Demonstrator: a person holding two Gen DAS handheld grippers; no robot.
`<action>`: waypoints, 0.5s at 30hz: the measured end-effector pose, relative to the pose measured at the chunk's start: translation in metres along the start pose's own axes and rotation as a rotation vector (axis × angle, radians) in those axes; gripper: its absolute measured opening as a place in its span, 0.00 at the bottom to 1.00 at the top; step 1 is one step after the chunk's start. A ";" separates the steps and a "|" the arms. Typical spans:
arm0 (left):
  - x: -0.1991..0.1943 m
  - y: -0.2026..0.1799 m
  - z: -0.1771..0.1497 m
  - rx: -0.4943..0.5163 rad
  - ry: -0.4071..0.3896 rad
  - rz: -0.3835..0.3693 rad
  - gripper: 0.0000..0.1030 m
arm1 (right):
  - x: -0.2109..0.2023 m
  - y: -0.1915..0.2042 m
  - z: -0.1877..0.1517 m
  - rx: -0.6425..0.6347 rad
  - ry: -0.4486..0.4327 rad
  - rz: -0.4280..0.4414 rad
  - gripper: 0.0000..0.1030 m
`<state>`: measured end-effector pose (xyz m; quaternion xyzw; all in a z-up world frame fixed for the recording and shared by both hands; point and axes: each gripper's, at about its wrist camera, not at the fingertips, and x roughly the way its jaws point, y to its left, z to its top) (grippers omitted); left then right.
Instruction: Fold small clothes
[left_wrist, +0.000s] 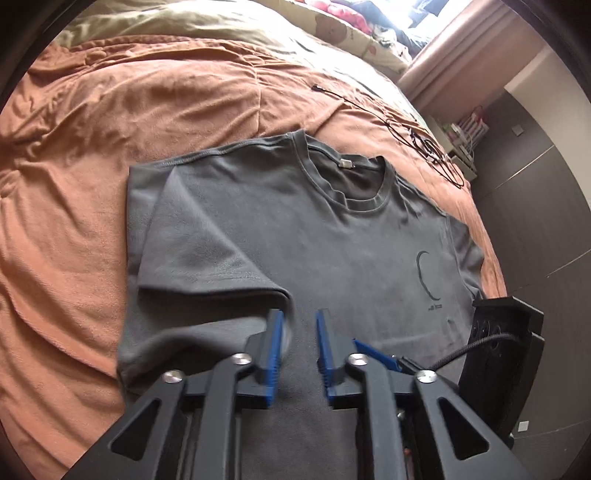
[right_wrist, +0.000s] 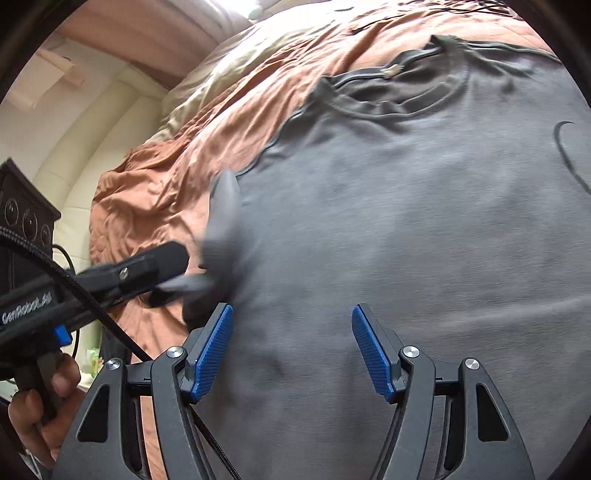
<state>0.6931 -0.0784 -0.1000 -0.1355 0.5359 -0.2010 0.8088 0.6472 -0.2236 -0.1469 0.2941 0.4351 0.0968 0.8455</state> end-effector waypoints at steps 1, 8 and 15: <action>-0.004 0.003 -0.001 -0.003 -0.012 0.003 0.40 | -0.001 0.001 0.000 -0.005 -0.002 -0.002 0.63; -0.037 0.035 -0.008 -0.031 -0.094 0.067 0.56 | 0.000 0.015 0.005 -0.093 -0.003 -0.036 0.63; -0.053 0.083 -0.023 -0.082 -0.104 0.139 0.42 | 0.023 0.052 0.015 -0.268 0.025 -0.144 0.63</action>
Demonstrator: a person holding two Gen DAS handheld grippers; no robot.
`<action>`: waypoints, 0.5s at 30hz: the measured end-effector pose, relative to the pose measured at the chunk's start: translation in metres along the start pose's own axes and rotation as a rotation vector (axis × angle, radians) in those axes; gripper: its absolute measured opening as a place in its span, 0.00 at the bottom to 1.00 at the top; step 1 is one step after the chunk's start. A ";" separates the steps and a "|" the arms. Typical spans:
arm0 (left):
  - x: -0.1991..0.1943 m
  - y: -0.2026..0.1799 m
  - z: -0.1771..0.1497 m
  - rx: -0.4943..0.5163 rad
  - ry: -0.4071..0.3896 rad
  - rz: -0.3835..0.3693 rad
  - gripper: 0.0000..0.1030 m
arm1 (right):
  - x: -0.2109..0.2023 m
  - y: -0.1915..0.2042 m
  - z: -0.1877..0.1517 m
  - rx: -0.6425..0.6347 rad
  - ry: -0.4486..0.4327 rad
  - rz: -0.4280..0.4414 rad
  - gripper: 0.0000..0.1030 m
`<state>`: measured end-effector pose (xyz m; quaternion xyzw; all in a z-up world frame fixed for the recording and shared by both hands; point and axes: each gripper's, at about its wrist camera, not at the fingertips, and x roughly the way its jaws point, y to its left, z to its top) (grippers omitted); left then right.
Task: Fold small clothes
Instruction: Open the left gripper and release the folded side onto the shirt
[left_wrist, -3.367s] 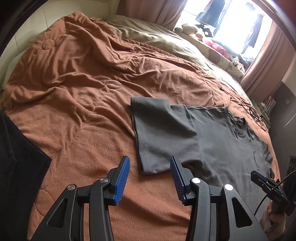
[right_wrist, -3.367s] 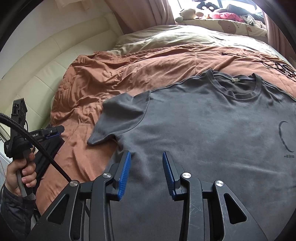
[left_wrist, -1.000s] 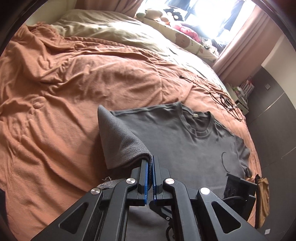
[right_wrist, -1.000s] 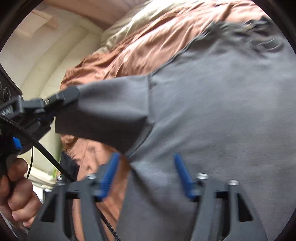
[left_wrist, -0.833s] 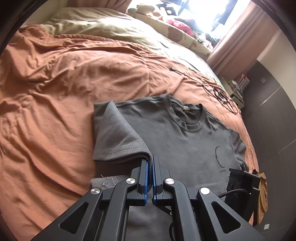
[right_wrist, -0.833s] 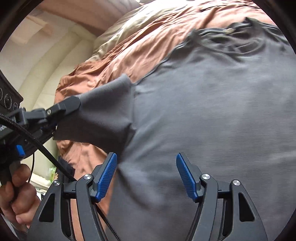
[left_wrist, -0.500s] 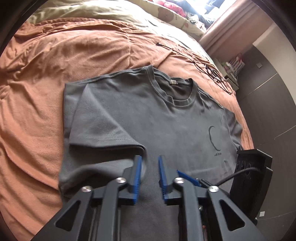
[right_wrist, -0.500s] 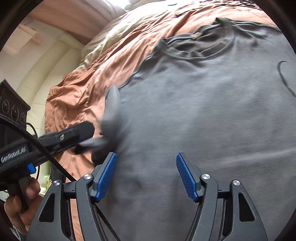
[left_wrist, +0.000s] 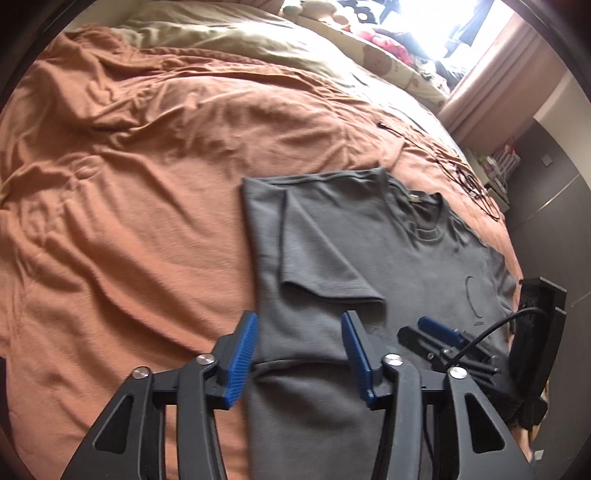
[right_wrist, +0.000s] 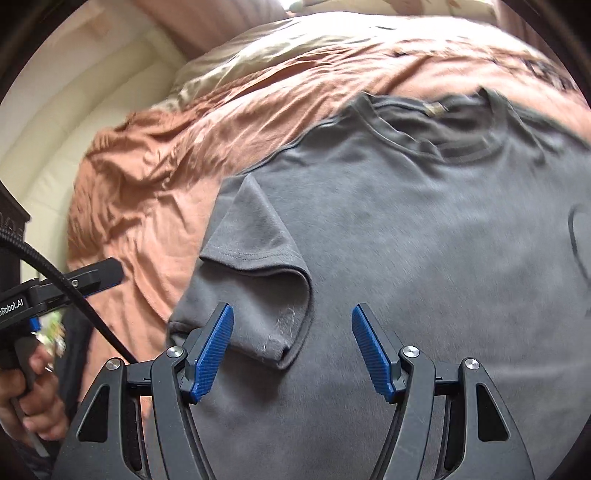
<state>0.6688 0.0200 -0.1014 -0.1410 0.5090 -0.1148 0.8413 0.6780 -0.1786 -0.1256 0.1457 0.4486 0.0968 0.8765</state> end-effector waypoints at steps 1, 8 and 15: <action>0.000 0.008 -0.002 -0.010 0.005 0.004 0.40 | 0.005 0.004 0.003 -0.019 0.010 -0.014 0.63; 0.003 0.045 -0.014 -0.045 0.022 0.036 0.33 | 0.043 0.036 0.015 -0.185 0.063 -0.170 0.63; 0.006 0.068 -0.020 -0.072 0.021 0.039 0.33 | 0.062 0.078 0.020 -0.366 0.059 -0.239 0.63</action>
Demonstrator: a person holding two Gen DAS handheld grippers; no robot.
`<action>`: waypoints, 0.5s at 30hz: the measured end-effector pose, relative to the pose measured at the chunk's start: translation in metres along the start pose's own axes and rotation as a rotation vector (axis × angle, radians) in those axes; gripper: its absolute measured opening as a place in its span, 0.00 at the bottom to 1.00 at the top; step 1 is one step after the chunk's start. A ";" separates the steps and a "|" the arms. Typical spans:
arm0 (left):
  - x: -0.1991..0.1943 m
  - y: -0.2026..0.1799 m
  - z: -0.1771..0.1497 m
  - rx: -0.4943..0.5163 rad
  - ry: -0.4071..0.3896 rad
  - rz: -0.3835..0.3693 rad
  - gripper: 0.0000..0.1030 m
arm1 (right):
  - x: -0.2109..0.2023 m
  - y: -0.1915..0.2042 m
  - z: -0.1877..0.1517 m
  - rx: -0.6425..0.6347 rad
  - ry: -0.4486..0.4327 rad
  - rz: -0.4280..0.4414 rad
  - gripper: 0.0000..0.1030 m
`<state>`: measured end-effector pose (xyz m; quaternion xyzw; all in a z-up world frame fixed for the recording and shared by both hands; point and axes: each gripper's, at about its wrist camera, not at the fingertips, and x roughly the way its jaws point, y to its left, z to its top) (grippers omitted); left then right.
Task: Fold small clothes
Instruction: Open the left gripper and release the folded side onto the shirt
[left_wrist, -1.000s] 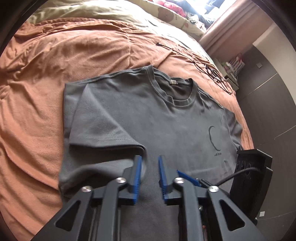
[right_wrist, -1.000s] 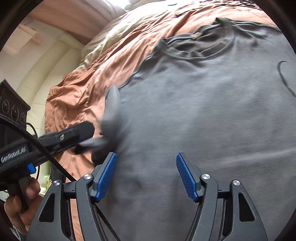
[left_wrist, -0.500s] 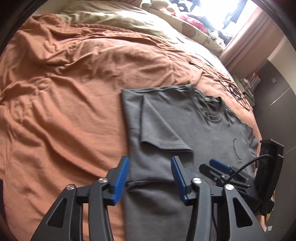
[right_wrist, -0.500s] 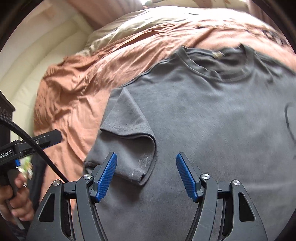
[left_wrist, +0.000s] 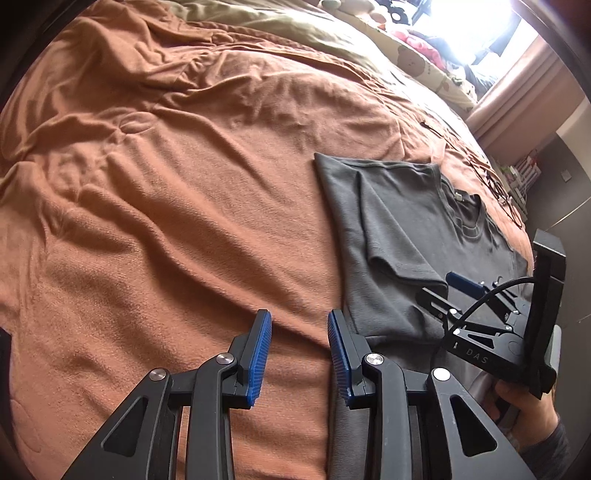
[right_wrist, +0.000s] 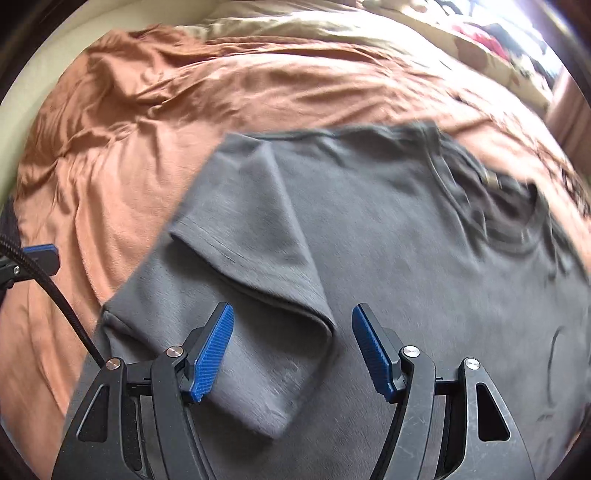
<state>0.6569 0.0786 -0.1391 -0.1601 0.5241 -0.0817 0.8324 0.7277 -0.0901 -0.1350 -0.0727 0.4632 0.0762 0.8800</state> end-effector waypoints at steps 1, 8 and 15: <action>0.000 0.002 0.000 -0.001 0.000 -0.002 0.33 | -0.001 0.005 0.002 -0.020 -0.005 -0.002 0.63; -0.001 0.013 -0.003 -0.014 -0.011 -0.025 0.33 | 0.006 0.034 0.008 -0.151 -0.018 0.004 0.52; -0.002 0.023 -0.004 -0.023 -0.012 -0.025 0.33 | 0.041 0.031 0.021 -0.161 0.044 0.039 0.34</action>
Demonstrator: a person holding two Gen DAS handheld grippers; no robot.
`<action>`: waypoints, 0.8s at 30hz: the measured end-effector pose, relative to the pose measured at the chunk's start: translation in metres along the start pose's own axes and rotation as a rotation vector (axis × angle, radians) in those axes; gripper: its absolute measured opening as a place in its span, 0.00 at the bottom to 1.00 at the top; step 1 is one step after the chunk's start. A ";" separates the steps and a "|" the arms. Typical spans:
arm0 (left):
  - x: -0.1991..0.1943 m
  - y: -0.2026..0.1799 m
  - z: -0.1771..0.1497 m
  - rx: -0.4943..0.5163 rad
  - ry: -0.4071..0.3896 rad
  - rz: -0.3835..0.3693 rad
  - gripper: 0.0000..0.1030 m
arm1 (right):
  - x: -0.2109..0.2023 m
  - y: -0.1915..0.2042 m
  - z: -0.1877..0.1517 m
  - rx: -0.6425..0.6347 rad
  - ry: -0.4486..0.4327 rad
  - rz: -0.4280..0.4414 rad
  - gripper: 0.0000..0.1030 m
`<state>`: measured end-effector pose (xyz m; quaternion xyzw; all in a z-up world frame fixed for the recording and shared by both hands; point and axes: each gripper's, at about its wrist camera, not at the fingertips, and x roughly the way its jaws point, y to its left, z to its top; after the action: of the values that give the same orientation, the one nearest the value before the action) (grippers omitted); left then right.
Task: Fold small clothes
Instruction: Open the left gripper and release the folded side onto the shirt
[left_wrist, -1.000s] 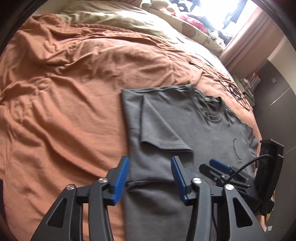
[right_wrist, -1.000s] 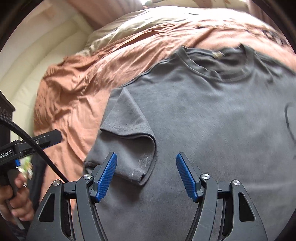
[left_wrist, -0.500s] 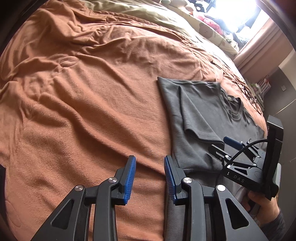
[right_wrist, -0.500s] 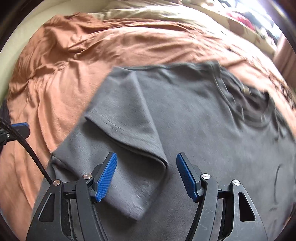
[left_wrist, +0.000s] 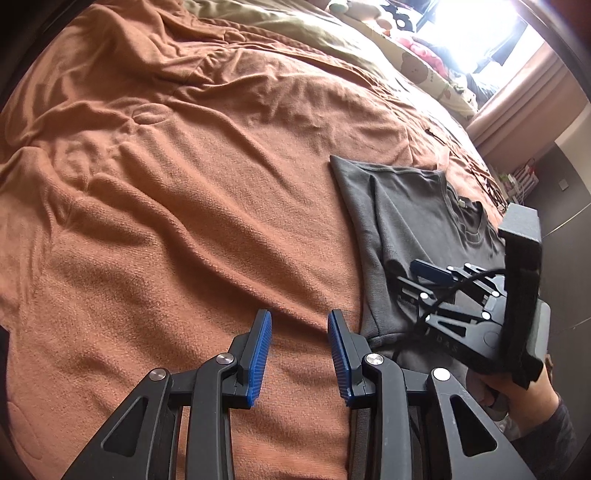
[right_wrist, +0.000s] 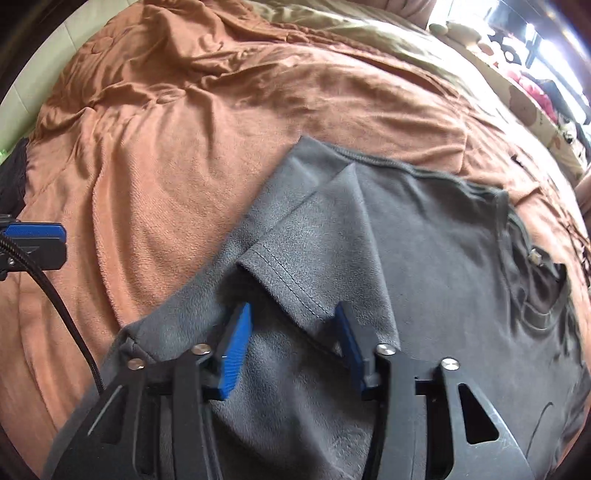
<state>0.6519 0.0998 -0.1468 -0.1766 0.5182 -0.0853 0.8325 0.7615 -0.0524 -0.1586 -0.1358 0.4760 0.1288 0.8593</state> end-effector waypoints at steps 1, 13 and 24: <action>0.000 0.000 0.000 0.000 0.001 -0.002 0.33 | 0.002 -0.004 0.002 0.011 -0.004 0.007 0.28; 0.009 -0.010 0.002 0.016 0.006 -0.011 0.33 | -0.021 -0.065 0.005 0.215 -0.092 -0.015 0.02; 0.018 -0.028 0.002 0.033 0.011 -0.007 0.33 | -0.028 -0.128 -0.020 0.477 -0.095 0.005 0.65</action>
<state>0.6631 0.0692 -0.1499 -0.1641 0.5208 -0.0976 0.8321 0.7761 -0.1807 -0.1303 0.0783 0.4524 0.0212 0.8881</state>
